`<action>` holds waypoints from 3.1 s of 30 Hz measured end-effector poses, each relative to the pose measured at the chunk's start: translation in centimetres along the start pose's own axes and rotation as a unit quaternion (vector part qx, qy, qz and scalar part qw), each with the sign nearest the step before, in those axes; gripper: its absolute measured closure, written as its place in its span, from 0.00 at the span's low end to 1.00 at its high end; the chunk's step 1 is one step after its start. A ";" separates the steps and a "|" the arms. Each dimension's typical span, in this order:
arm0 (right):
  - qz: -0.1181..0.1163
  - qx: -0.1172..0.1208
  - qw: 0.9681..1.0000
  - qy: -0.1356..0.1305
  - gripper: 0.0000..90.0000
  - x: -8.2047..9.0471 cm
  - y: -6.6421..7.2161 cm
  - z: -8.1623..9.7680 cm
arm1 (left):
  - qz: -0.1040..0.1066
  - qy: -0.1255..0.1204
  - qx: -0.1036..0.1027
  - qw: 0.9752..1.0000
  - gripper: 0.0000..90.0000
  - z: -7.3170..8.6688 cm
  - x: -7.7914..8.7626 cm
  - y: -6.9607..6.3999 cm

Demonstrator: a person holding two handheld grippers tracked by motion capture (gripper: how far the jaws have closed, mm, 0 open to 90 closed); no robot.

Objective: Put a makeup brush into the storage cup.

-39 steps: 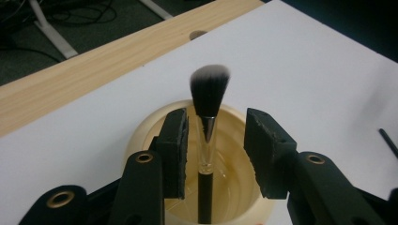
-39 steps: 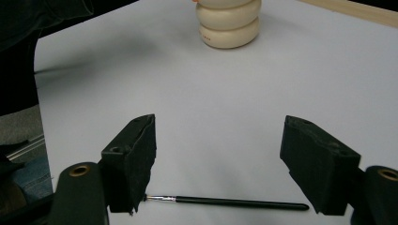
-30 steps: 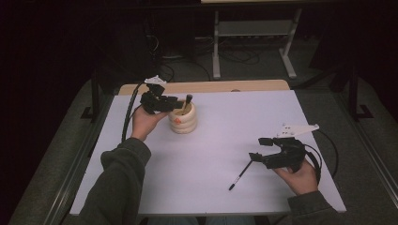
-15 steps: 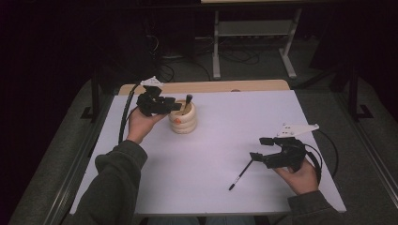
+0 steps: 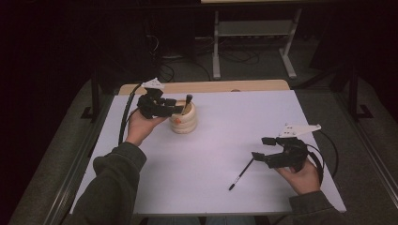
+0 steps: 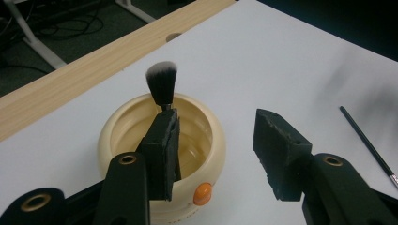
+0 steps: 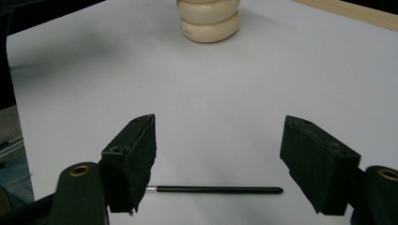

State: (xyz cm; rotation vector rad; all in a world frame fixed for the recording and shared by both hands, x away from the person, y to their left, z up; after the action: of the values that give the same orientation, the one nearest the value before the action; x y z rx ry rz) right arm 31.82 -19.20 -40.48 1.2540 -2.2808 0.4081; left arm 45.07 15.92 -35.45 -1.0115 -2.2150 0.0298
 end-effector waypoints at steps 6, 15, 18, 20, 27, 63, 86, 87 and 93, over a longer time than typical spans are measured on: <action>0.004 -0.001 1.000 0.001 0.29 0.2 -0.1 0.1 | 0.005 0.001 -0.007 1.000 0.54 0.1 0.2 -0.5; 0.007 -0.001 1.000 0.001 0.29 0.4 -0.2 0.2 | 0.009 0.000 -0.015 1.000 0.53 0.3 0.6 -1.1; 0.007 0.000 1.000 0.002 0.29 0.4 -0.2 0.3 | 0.012 -0.003 -0.015 1.000 0.52 0.5 0.9 -1.4; 0.007 0.000 1.000 0.002 0.29 0.4 -0.2 0.3 | 0.012 -0.001 -0.019 1.000 0.52 0.6 1.0 -1.4; 0.009 0.000 1.000 0.004 0.29 0.4 -0.2 0.4 | 0.019 -0.005 -0.028 0.999 0.50 1.1 1.6 -2.3; 0.021 0.007 1.000 0.019 0.29 0.5 -0.3 1.1 | 0.052 0.013 -0.046 0.998 0.46 4.9 0.6 -6.3; 0.035 -0.006 0.999 0.030 0.29 0.2 -0.8 1.3 | 0.090 0.033 -0.062 0.993 0.43 7.2 -2.9 -11.8; 0.038 -0.006 0.999 0.030 0.29 0.1 -0.9 1.3 | 0.092 0.033 -0.060 0.993 0.43 7.3 -3.1 -12.0; 0.043 -0.008 0.998 0.036 0.29 -0.3 -0.9 1.2 | 0.105 0.044 -0.058 0.992 0.43 8.1 -4.2 -13.1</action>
State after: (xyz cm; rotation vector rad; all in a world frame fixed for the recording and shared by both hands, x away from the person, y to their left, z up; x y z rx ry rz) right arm 32.33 -20.05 -41.59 1.1188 -2.2771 0.4574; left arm 33.54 6.01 -40.30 -1.2816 -2.0421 -0.0489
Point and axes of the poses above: each handheld gripper's, and its own axes: x roughly backward along the jaws, z roughly out of its underside, y roughly to its left, the point moved 5 cm from there along -x, roughly forward along the jaws, and after that the axes turned 13 degrees about x, right-handed, at the moved point
